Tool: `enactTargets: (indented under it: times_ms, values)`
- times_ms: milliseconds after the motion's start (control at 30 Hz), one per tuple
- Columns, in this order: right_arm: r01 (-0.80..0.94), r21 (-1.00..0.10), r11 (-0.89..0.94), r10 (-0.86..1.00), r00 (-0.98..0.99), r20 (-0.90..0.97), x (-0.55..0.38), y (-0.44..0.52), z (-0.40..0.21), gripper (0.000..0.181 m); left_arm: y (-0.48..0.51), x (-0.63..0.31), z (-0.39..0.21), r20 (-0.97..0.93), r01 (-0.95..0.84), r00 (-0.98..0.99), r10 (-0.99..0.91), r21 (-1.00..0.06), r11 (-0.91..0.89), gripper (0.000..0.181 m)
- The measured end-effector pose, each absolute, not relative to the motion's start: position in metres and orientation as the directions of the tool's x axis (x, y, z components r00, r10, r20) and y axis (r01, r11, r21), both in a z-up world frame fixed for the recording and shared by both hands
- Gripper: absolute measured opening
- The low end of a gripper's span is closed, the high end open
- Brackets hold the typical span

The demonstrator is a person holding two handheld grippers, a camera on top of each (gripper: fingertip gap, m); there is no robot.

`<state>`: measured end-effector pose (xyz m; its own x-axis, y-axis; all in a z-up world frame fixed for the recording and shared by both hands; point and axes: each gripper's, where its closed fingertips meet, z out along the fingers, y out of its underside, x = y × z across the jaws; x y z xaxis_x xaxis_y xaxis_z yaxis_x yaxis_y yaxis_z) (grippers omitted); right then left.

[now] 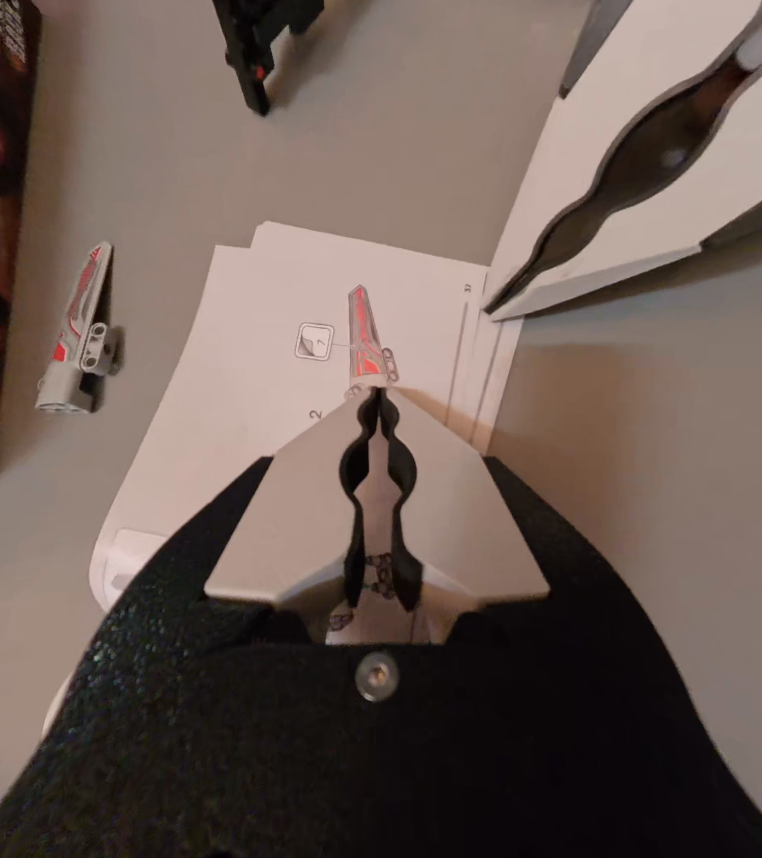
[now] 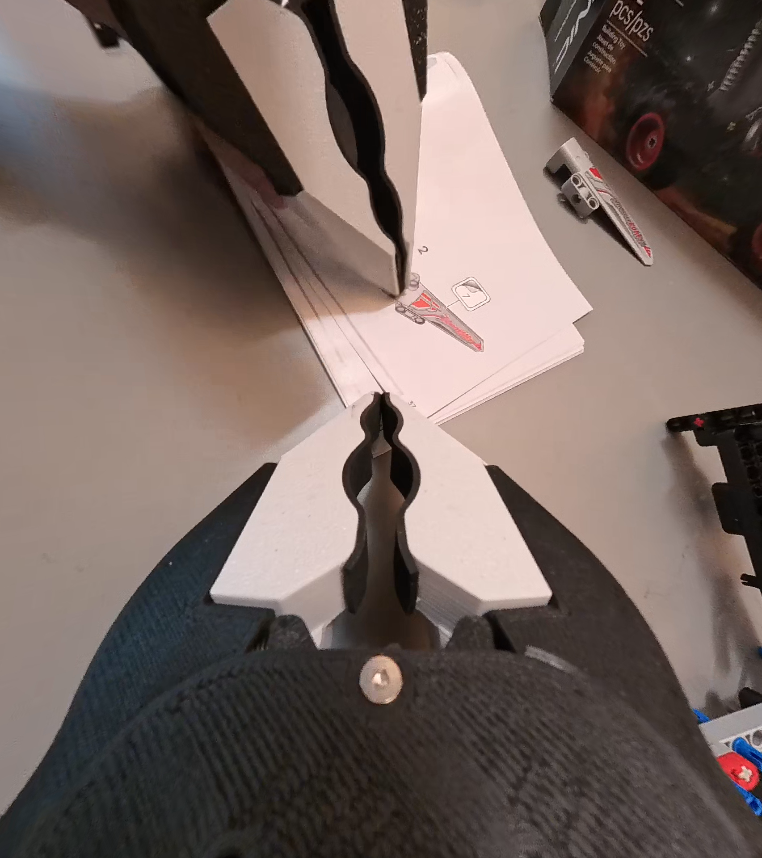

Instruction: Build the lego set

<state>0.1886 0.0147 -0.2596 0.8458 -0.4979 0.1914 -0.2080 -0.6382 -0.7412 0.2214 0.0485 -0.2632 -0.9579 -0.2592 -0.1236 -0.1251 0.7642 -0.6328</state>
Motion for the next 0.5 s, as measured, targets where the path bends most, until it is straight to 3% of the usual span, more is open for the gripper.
enactTargets:
  times_ms: [267,333,400,500]
  values:
    - [-0.244,-0.748,-0.617,-0.513,0.846,0.147,0.189,0.015,-0.259,0.0,0.05,0.224,-0.262,-0.115,-0.151,-0.95,-0.292,-0.648,0.746,0.001]
    - [-0.255,-0.748,-0.613,-0.524,0.839,0.144,0.189,0.015,-0.259,0.0,0.05,0.226,-0.26,-0.157,-0.118,-0.948,-0.277,-0.636,0.762,0.014]
    - [-0.248,-0.746,-0.617,-0.526,0.836,0.157,0.189,0.015,-0.259,0.0,0.044,0.213,-0.258,-0.154,-0.047,-0.97,-0.189,-0.642,0.765,0.04]
    - [-0.234,-0.744,-0.625,-0.518,0.838,0.171,0.189,0.015,-0.259,0.0,0.039,0.208,-0.259,-0.149,-0.037,-0.973,-0.175,-0.651,0.758,0.043]
